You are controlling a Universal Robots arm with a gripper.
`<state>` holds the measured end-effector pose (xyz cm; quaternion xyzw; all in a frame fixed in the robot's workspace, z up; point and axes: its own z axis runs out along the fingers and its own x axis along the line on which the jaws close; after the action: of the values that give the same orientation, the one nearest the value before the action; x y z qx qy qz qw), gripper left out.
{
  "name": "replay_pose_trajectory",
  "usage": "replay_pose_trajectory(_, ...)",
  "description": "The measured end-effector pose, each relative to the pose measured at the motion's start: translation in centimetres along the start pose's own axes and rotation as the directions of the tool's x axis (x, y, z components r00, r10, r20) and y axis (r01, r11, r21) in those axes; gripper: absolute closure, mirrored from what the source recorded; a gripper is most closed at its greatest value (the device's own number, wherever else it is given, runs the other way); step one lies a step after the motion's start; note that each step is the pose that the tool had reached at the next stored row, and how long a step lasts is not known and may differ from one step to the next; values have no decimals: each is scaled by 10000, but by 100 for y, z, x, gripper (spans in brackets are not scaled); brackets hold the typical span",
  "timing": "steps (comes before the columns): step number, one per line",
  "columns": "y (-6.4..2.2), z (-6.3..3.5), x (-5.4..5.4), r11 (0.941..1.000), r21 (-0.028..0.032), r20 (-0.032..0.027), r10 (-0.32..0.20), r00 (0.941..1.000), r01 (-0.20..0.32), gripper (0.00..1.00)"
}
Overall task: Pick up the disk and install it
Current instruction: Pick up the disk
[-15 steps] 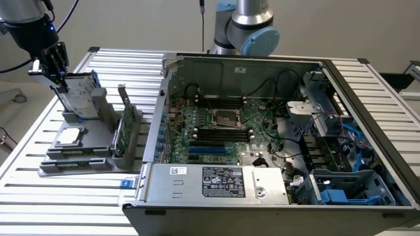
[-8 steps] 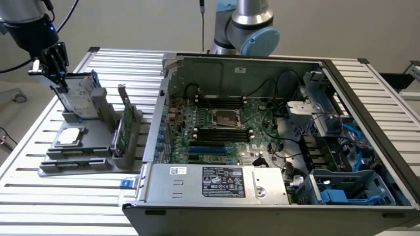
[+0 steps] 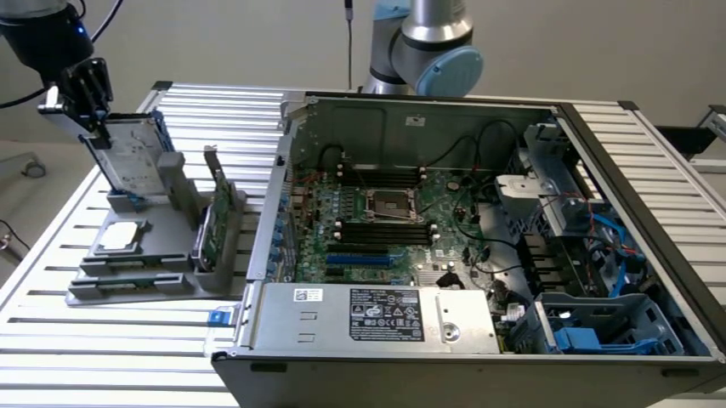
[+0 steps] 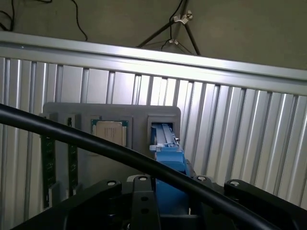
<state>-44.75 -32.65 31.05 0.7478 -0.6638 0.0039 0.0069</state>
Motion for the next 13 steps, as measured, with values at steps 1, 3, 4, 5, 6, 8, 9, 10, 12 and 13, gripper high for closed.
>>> replay_pose_trajectory(1,-1,-48,-5,10000,0,-4,0,10000,0,67)
replay_pose_trajectory(3,-1,-138,-17,10000,-1,-11,1,10000,-1,67)
replay_pose_trajectory(4,-3,-183,-24,10000,1,-13,0,10000,0,67)
replay_pose_trajectory(5,-3,-227,-28,10000,0,-14,0,10000,0,67)
replay_pose_trajectory(6,-3,-273,-31,10000,-1,-15,0,10000,0,67)
replay_pose_trajectory(8,-4,-367,-35,10000,-1,-15,0,10000,0,67)
replay_pose_trajectory(9,-5,-411,-36,10000,1,-15,-1,10000,1,67)
replay_pose_trajectory(10,-5,-456,-37,10000,1,-15,-1,10000,1,67)
replay_pose_trajectory(12,-5,-548,-39,10000,1,-15,1,10000,-1,67)
replay_pose_trajectory(13,-5,-593,-39,10000,0,-15,0,10000,0,67)
